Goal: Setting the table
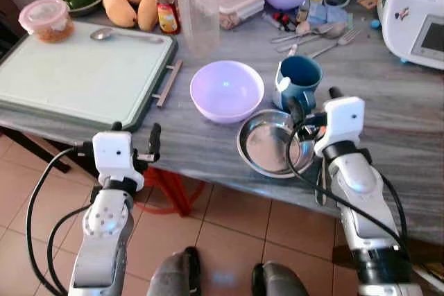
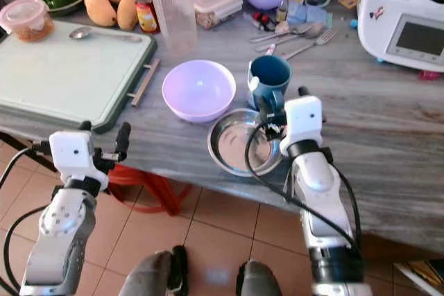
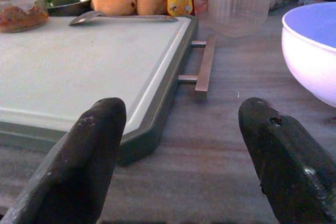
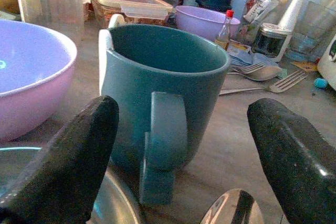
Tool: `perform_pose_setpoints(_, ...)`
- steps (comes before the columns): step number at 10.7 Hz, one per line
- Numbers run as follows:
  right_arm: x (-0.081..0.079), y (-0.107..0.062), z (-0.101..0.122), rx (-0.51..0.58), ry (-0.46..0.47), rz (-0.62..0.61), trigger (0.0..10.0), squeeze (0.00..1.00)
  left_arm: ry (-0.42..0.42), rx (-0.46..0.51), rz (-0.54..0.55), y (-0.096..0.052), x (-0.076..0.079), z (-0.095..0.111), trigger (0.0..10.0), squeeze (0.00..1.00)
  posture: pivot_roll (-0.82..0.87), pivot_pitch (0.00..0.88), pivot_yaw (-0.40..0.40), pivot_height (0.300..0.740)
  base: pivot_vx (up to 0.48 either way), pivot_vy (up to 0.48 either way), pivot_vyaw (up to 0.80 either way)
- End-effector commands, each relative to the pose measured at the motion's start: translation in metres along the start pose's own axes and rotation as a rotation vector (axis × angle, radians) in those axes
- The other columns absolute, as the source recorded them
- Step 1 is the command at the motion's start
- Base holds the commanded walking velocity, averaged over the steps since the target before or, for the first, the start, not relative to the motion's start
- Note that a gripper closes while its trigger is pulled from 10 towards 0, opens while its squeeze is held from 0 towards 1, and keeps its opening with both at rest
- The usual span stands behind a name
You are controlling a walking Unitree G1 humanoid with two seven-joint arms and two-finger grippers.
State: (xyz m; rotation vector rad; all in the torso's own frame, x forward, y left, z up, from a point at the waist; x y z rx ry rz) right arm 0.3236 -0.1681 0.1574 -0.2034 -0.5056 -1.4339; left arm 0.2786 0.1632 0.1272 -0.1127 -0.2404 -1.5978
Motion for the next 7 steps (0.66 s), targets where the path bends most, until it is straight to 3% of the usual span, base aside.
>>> perform_pose_setpoints(1,0.001,-0.004,0.001,0.000,0.002,-0.013,10.0,0.20,-0.002,-0.010,-0.002,-0.002,-0.001,-0.002,10.0,0.00,-0.01,0.185,0.027,0.740,0.000,0.000,0.00)
perform_pose_setpoints(2,-0.002,-0.009,0.003,0.004,0.003,-0.013,10.0,0.00,-0.007,-0.012,-0.005,-0.002,0.000,-0.002,10.0,0.00,-0.02,0.185,0.026,0.740,0.000,0.000,0.00)
perform_pose_setpoints(6,0.001,-0.027,0.010,0.022,-0.014,-0.066,10.0,0.00,-0.012,-0.040,0.033,-0.007,-0.005,-0.011,10.0,0.00,-0.03,0.167,0.018,0.740,0.000,0.000,0.00)
perform_pose_setpoints(7,0.002,-0.031,0.016,0.044,-0.051,-0.098,10.0,0.00,-0.003,-0.032,0.054,-0.002,-0.007,-0.009,10.0,0.00,-0.03,0.154,0.020,0.740,0.000,0.000,0.00)
Point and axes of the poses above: a point about 5 cm out from each wrist's last joint towards the gripper, its own y axis pointing out of the wrist towards the gripper, its own z axis along the axis of the wrist's last joint, x = y × z, the point moved 3 cm from there along y, pointing out of the wrist towards the gripper, and after that the axes turned 15 degrees about -y, right-handed, at the moved point
